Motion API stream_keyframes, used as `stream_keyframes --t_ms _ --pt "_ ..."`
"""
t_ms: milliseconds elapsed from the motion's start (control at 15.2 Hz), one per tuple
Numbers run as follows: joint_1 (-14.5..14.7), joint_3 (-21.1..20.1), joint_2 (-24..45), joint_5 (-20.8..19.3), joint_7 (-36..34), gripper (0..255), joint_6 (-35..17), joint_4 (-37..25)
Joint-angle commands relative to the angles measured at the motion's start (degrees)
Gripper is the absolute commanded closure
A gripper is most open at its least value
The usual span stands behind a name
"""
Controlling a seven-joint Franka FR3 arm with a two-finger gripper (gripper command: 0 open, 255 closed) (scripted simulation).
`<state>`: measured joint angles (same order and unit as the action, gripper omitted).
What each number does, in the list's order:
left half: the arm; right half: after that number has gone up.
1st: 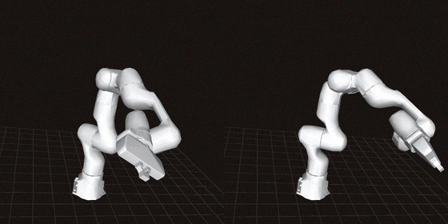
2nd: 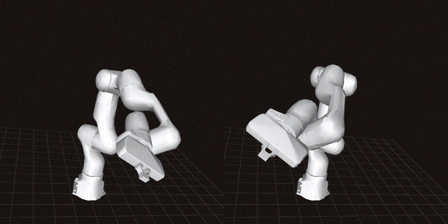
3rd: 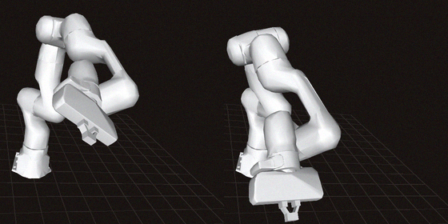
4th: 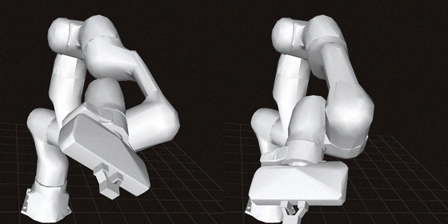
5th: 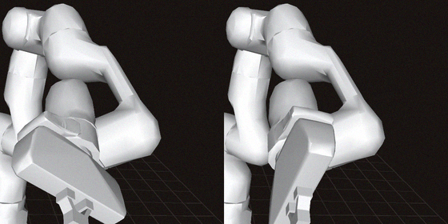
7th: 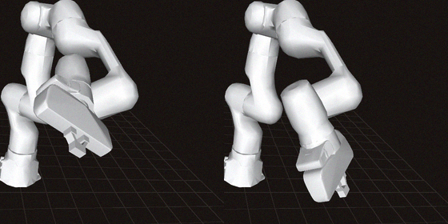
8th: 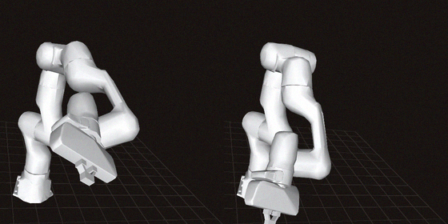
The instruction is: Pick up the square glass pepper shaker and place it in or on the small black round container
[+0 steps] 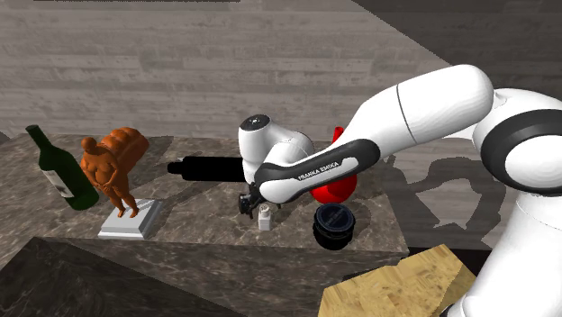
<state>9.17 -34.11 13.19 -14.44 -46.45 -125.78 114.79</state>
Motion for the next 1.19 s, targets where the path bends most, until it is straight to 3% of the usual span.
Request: stream_keyframes --t_ms 0,330,396,1122 --pt "0.00 0.03 0.06 -0.06 -0.02 0 -0.12 0.05" --pt "0.00 0.03 0.06 -0.06 -0.02 0 -0.11 0.05" --pt "0.00 0.03 0.06 -0.06 -0.02 255 -0.11 0.05" --pt "-0.20 -0.21 -0.79 0.69 0.55 255 1.15 -0.57"
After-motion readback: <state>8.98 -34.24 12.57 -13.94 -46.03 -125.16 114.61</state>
